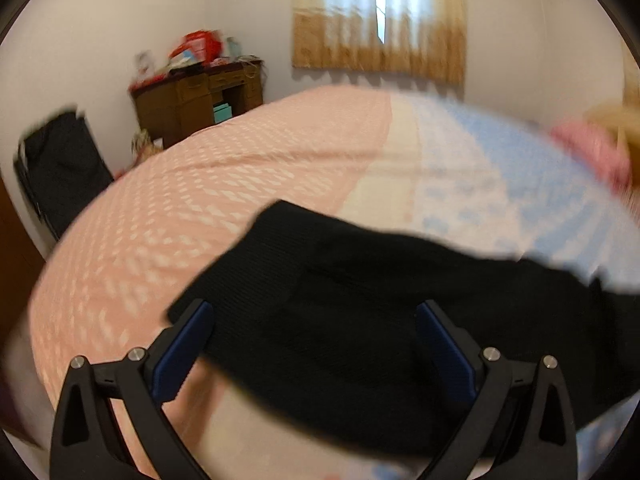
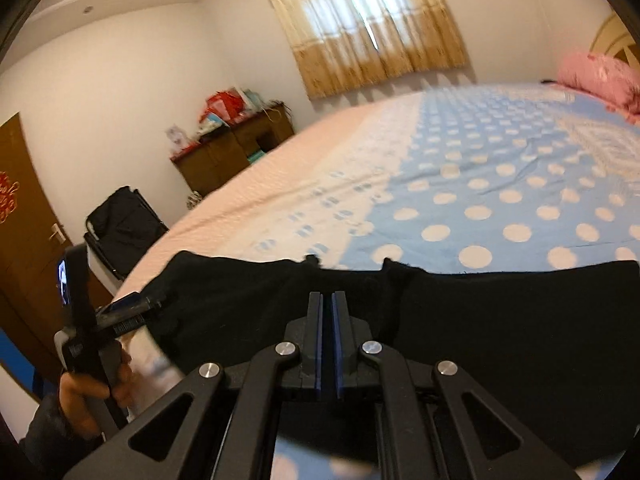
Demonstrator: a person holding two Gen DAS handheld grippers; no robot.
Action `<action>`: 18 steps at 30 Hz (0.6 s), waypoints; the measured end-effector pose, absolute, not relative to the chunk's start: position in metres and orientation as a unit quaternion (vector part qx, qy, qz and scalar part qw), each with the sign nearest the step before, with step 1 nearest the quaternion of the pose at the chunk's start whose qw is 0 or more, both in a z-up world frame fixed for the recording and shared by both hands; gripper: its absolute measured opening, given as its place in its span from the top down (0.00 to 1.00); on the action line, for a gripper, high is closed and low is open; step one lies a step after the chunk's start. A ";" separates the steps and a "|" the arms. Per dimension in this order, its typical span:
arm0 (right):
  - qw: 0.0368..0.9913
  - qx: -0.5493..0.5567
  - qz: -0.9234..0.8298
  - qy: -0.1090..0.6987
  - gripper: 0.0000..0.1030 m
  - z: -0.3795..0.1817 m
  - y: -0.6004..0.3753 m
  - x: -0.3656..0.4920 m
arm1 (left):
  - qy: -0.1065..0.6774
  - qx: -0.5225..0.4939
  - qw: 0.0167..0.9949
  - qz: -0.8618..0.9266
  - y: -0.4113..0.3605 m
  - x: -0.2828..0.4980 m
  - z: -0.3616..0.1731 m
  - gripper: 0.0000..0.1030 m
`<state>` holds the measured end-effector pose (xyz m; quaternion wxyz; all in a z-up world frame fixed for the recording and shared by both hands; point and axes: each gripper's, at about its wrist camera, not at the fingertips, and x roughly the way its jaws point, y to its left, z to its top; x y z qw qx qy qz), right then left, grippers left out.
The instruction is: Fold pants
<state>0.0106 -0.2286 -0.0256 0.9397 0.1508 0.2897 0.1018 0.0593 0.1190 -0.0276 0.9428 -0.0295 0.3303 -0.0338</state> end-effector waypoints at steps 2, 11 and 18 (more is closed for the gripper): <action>0.939 0.152 0.103 0.290 0.95 -0.024 -0.223 -0.004 | 0.311 -0.083 0.946 -0.026 0.146 0.047 -0.019 0.00; 0.920 0.151 0.167 0.322 0.95 -0.038 -0.183 -0.011 | 0.326 -0.192 0.925 0.017 0.203 0.055 -0.023 0.20; 0.920 0.156 0.157 0.323 0.95 -0.035 -0.186 -0.016 | 0.356 -0.159 0.921 0.026 0.166 0.075 -0.047 0.28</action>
